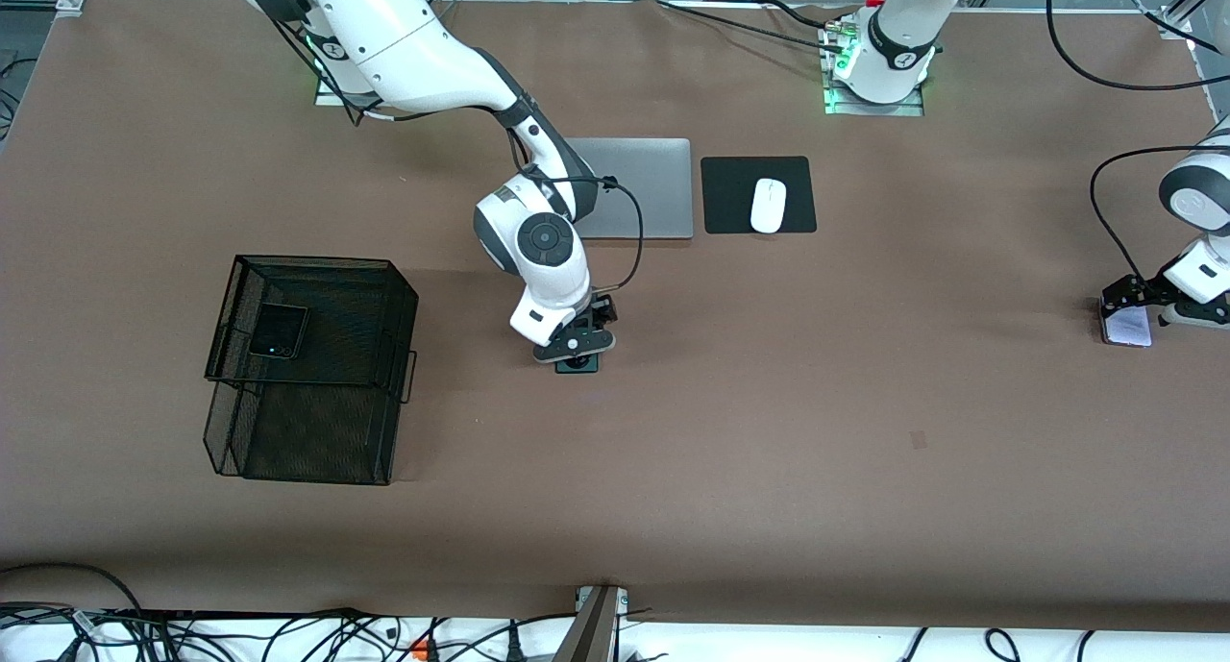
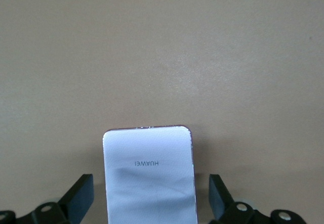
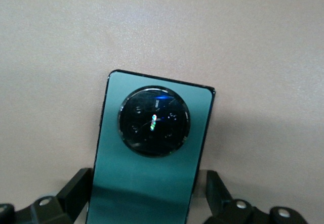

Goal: Place phones with both arms
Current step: 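Grasp the green phone with the right gripper while the left gripper grasps the white phone, then lower the green phone into the basket while the left gripper carries the white phone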

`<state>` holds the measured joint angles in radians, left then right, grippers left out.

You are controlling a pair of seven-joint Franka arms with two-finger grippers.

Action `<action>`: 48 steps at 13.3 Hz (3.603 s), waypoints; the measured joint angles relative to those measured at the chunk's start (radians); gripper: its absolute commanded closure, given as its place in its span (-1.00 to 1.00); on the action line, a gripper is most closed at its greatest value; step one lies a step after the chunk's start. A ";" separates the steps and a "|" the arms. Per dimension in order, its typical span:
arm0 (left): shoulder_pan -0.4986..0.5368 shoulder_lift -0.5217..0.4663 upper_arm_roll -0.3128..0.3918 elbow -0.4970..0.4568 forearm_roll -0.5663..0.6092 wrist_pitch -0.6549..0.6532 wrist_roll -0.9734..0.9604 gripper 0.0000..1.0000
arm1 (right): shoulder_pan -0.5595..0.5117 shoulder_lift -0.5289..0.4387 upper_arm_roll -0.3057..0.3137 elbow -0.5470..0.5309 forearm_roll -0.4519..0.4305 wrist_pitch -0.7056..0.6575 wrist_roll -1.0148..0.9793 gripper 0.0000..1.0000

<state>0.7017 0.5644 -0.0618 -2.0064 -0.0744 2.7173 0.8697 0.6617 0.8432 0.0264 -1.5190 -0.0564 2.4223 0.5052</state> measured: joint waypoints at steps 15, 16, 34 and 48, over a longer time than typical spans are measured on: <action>0.029 0.048 -0.013 0.010 -0.093 0.008 0.000 -0.94 | -0.006 -0.239 -0.226 0.057 0.000 -0.206 -0.068 1.00; 0.029 0.050 -0.014 0.011 -0.094 0.011 0.000 -0.75 | -0.008 -0.281 -0.273 0.056 0.000 -0.279 -0.117 1.00; -0.295 0.062 -0.033 0.137 -0.096 -0.064 -0.454 0.93 | -0.029 -0.584 -0.497 -0.536 0.072 -0.149 -0.297 1.00; -1.316 0.174 0.127 0.460 -0.054 -0.372 -1.710 1.00 | -0.019 -0.561 -0.480 -0.551 0.109 -0.028 -0.297 -0.94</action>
<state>-0.6144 0.7387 0.0650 -1.5465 -0.1288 2.3453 -0.8400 0.6428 0.2817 -0.4533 -2.0696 0.0523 2.3939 0.2084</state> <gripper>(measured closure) 0.163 0.203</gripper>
